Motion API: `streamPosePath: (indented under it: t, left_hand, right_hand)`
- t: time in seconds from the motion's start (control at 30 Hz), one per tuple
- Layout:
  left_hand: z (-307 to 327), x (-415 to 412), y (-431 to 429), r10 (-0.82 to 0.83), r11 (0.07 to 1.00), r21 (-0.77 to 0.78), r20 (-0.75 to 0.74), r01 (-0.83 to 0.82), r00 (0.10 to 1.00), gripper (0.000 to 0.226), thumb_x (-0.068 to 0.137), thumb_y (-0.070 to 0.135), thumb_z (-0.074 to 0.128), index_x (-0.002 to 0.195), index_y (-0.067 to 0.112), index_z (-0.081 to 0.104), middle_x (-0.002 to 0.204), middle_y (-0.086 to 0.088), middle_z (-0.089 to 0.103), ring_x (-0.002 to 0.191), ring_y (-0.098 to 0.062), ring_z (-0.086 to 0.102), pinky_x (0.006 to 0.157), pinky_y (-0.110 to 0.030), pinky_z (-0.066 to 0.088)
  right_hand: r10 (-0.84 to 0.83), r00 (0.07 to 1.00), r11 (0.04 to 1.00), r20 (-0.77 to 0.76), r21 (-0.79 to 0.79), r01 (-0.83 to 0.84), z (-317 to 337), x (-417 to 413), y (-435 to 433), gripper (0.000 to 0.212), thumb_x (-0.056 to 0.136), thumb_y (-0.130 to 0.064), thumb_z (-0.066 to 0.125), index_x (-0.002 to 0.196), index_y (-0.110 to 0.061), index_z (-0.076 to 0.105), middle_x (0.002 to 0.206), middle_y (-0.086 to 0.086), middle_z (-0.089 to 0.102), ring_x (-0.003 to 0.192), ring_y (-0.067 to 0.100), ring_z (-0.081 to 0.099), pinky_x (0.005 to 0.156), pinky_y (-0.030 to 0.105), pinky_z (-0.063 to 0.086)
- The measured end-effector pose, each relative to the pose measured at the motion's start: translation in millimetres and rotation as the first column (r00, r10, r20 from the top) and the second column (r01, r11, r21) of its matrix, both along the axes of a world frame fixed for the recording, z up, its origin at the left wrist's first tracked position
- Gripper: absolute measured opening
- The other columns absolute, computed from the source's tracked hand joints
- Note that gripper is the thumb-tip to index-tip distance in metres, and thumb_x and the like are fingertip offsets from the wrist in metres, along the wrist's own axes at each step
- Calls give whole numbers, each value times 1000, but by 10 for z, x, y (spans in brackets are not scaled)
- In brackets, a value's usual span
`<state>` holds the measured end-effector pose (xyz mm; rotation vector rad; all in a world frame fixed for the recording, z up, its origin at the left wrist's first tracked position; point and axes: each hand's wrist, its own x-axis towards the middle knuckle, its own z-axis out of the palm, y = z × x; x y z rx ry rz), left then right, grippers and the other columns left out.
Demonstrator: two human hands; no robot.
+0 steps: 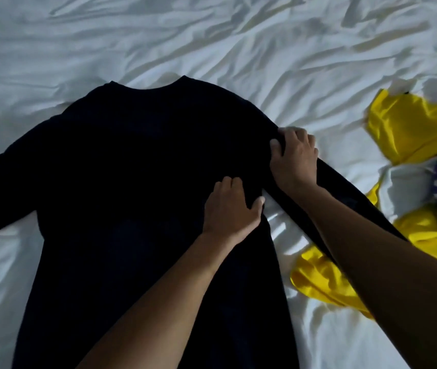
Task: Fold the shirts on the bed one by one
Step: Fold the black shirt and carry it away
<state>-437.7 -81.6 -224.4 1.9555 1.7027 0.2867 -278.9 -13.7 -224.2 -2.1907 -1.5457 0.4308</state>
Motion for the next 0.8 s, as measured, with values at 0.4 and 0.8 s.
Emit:
streamPosePath:
  t: [0.4,0.8]
  left_hand:
    - [-15,302,234,-64,997,26,-314,76,947,43,72,44,83,91,11,64,80,-11,65,68,-33,67,50,-36,49]
    - [102,131,333,3,994,-108,-85,-12,996,26,101,37,55,111,15,63,108,-7,68,98,-33,68,78,-41,51]
  right_hand:
    - [-71,952,978,-299,-208,8,-182,29,928,27,94,-53,62,98,-26,64,90,-4,67,93,23,60,95,44,43]
    - [-129,920,976,-371,-213,51,-73,-122,1180,32,91,-55,65,94,-23,67,85,-6,67,90,22,64,97,43,49]
